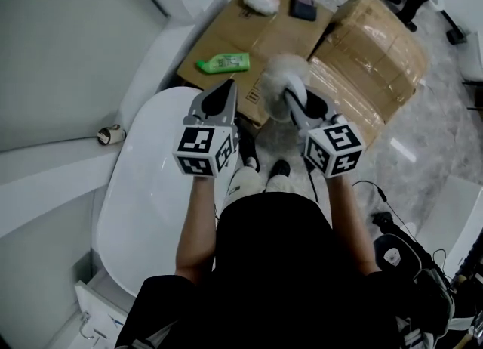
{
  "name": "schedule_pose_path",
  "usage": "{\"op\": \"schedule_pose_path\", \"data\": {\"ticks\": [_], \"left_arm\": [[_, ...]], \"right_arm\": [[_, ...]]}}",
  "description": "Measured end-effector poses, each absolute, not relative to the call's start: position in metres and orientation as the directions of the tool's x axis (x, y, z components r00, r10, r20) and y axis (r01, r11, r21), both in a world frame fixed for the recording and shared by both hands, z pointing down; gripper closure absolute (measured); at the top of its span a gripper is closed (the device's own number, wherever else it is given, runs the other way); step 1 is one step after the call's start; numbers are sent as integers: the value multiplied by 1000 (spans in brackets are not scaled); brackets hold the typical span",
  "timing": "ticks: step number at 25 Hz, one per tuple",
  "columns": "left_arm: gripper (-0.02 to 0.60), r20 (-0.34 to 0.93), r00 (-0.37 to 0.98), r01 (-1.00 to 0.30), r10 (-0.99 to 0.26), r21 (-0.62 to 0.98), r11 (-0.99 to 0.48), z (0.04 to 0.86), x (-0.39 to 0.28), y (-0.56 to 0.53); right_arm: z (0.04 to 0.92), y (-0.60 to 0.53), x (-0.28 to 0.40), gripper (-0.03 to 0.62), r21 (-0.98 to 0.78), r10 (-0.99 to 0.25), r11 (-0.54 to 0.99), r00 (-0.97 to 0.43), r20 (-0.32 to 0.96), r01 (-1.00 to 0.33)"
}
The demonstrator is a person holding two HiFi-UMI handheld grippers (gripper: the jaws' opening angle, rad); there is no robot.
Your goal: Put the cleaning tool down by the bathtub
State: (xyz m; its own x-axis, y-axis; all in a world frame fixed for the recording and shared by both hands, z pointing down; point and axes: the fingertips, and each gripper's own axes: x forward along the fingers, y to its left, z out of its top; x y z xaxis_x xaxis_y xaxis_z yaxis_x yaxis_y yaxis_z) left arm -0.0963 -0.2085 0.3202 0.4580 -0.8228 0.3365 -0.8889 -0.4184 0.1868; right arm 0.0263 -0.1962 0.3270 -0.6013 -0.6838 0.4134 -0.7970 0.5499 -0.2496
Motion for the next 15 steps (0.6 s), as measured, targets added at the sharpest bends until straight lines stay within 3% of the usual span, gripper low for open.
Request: {"op": "schedule_pose_path", "data": {"ticks": [15], "left_arm": [[583, 403, 544, -839, -736, 247, -485, 377, -116, -257]], "right_arm": [[404, -233, -10, 500, -246, -653, 478, -529, 542, -843]]}}
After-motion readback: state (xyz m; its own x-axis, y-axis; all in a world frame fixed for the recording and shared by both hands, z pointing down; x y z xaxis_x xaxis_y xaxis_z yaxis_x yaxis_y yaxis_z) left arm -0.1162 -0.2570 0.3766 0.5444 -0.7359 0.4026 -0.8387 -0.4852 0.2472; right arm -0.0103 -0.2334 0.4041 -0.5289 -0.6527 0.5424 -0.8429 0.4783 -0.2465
